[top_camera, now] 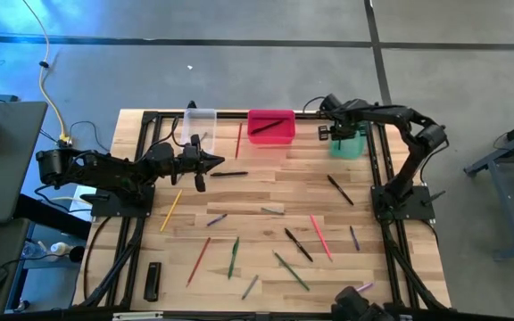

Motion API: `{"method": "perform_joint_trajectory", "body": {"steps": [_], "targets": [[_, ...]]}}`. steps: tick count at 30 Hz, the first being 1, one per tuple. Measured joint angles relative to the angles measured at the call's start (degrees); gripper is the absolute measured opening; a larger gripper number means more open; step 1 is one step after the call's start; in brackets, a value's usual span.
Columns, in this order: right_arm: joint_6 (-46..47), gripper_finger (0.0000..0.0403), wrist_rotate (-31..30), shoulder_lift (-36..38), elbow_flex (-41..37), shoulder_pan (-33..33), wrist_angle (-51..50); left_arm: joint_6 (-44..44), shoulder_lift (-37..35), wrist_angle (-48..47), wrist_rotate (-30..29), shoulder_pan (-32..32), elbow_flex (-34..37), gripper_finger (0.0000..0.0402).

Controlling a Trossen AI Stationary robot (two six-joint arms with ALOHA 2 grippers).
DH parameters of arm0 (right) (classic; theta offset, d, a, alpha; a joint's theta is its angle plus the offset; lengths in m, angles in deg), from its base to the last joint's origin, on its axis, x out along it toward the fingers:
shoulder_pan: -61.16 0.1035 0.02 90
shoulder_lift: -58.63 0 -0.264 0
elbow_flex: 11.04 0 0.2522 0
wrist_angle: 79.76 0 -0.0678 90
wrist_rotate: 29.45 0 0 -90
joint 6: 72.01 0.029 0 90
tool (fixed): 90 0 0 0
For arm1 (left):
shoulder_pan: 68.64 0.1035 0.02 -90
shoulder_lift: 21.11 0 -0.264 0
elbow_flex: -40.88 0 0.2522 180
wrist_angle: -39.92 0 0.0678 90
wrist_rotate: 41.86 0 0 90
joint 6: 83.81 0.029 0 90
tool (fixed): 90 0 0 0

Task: Sort crayons/erasers/pens/pencils in bins
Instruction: Put the blue pencil into the blue bin, then put the black pen into the red bin

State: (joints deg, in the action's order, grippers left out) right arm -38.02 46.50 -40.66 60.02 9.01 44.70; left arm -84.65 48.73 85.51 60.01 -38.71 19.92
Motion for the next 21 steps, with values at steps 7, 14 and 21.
{"method": "perform_joint_trajectory", "body": {"steps": [7,14,21], "targets": [[-0.1,0.0041,-3.3,0.0,0.0,-1.0,2.3,0.0,0.0,0.0,0.0,0.0,0.0,0.0],[-1.5,0.001,-5.0,0.0,0.0,-1.1,10.3,0.0,0.0,0.0,0.0,0.0,0.0,0.0],[-4.2,0.0001,-3.3,0.0,0.0,-0.5,12.7,0.0,0.0,0.0,0.0,0.0,0.0,0.0]]}}
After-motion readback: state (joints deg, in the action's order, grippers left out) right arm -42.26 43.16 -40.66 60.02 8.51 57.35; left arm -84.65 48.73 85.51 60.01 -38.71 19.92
